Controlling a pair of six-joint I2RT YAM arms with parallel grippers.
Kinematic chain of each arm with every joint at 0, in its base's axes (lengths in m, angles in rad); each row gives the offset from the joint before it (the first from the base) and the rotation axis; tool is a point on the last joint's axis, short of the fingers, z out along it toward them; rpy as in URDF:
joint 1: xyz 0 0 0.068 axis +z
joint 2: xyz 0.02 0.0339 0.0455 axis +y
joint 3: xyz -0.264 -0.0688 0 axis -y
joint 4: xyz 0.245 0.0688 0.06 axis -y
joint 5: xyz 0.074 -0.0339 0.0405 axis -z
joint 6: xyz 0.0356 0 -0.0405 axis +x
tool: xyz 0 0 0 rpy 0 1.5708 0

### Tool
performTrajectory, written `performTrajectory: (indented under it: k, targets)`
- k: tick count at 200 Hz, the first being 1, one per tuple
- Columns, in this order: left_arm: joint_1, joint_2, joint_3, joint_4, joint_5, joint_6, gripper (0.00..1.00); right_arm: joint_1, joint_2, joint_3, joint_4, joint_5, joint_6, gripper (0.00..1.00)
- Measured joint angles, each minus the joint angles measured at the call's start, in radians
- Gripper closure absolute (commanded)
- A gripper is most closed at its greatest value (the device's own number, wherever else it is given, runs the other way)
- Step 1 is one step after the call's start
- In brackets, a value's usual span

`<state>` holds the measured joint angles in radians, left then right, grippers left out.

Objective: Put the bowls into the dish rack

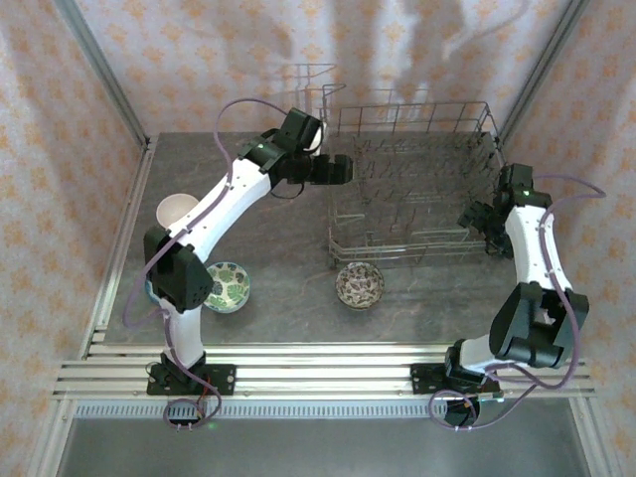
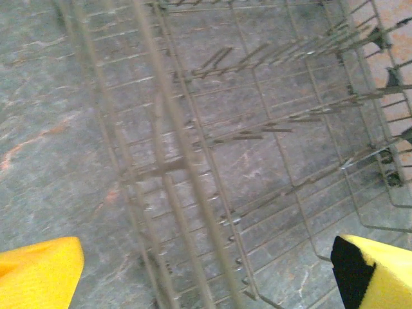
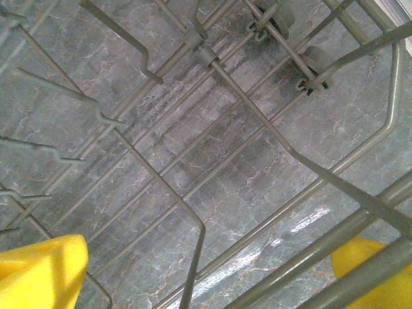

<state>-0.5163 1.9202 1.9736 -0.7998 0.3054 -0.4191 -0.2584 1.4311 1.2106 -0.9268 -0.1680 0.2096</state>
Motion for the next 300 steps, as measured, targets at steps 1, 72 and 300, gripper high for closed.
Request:
performTrajectory:
  k: [1,72,300]
  targets:
    - [0.001,-0.002,-0.002,0.000,0.000,0.000,0.01,-0.001,0.003,0.002,-0.001,0.001,0.000,0.03]
    - [0.013,-0.069,-0.121,0.035,0.002,-0.003,0.01,-0.013,0.151,0.169,-0.023,0.052,-0.018,0.02]
    - [-0.052,-0.238,-0.583,0.038,0.157,0.082,0.21,0.048,-0.116,0.148,-0.076,0.056,-0.064,0.02]
